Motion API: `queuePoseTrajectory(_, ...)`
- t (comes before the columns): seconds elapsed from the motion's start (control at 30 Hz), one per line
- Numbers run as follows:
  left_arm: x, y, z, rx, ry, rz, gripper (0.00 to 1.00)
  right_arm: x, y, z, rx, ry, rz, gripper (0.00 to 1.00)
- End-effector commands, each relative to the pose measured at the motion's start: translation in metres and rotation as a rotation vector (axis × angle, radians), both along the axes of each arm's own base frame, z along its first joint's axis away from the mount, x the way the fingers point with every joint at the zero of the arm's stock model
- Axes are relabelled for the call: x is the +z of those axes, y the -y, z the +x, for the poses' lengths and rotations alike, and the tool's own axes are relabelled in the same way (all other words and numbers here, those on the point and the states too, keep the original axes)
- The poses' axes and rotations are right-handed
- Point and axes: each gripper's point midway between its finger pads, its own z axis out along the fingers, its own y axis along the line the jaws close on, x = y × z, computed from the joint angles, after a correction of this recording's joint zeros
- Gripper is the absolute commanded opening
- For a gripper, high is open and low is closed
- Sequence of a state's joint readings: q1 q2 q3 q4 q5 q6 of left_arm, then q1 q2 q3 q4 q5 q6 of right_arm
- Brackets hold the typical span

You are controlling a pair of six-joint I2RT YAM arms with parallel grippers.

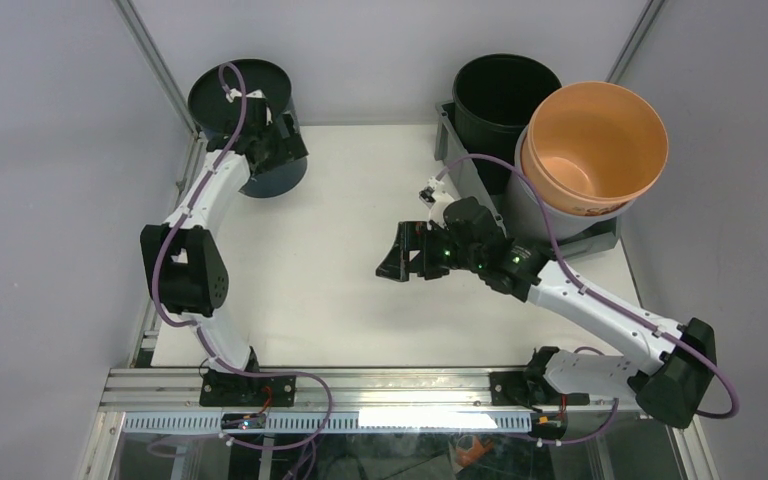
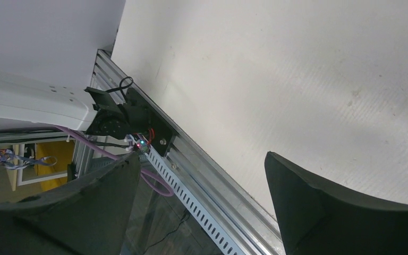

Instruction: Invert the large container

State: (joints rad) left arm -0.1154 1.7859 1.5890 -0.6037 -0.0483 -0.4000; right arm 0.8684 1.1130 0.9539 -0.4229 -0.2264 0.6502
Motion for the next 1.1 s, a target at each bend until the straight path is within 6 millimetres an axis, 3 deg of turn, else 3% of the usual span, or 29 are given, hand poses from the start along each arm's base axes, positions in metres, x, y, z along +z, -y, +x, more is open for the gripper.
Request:
queuePoseTrajectory(0.0, 0.041, -0.027, 0.017, 0.078, 0.127, 0.059, 0.99, 0.046, -0.020, 0.010, 0.031, 0.073, 0.096, 0.90)
queuePoseTrajectory(0.1, 0.056, -0.045, 0.009, 0.139, 0.159, 0.115, 0.99, 0.046, -0.022, 0.014, 0.024, 0.075, 0.088, 0.90)
queuePoseTrajectory(0.17, 0.067, -0.035, 0.004, 0.103, 0.188, 0.071, 0.99, 0.045, -0.022, 0.014, 0.021, 0.074, 0.088, 0.90)
queuePoseTrajectory(0.27, 0.076, 0.020, -0.005, -0.051, 0.234, 0.004, 0.99, 0.047, -0.023, 0.017, 0.014, 0.081, 0.084, 0.91)
queuePoseTrajectory(0.43, 0.055, 0.114, -0.013, -0.265, 0.199, 0.018, 0.99, 0.048, -0.025, 0.021, 0.007, 0.084, 0.075, 0.90)
queuePoseTrajectory(0.6, 0.036, 0.153, 0.009, -0.380, 0.189, 0.021, 0.99, 0.044, -0.025, 0.020, -0.013, 0.060, 0.086, 0.90)
queuePoseTrajectory(0.77, 0.037, 0.163, 0.050, -0.394, 0.277, 0.064, 0.99, 0.044, -0.029, 0.020, -0.013, 0.045, 0.086, 0.90)
queuePoseTrajectory(0.87, 0.027, 0.162, 0.072, -0.383, 0.296, 0.120, 0.99, 0.045, -0.034, 0.019, -0.005, 0.038, 0.077, 0.90)
queuePoseTrajectory(0.97, 0.023, 0.147, 0.093, -0.326, 0.310, 0.210, 0.99, 0.047, -0.037, 0.017, 0.002, 0.039, 0.077, 0.90)
queuePoseTrajectory(1.07, 0.015, 0.119, 0.103, -0.259, 0.291, 0.228, 0.99, 0.045, -0.037, 0.017, -0.003, 0.037, 0.072, 0.90)
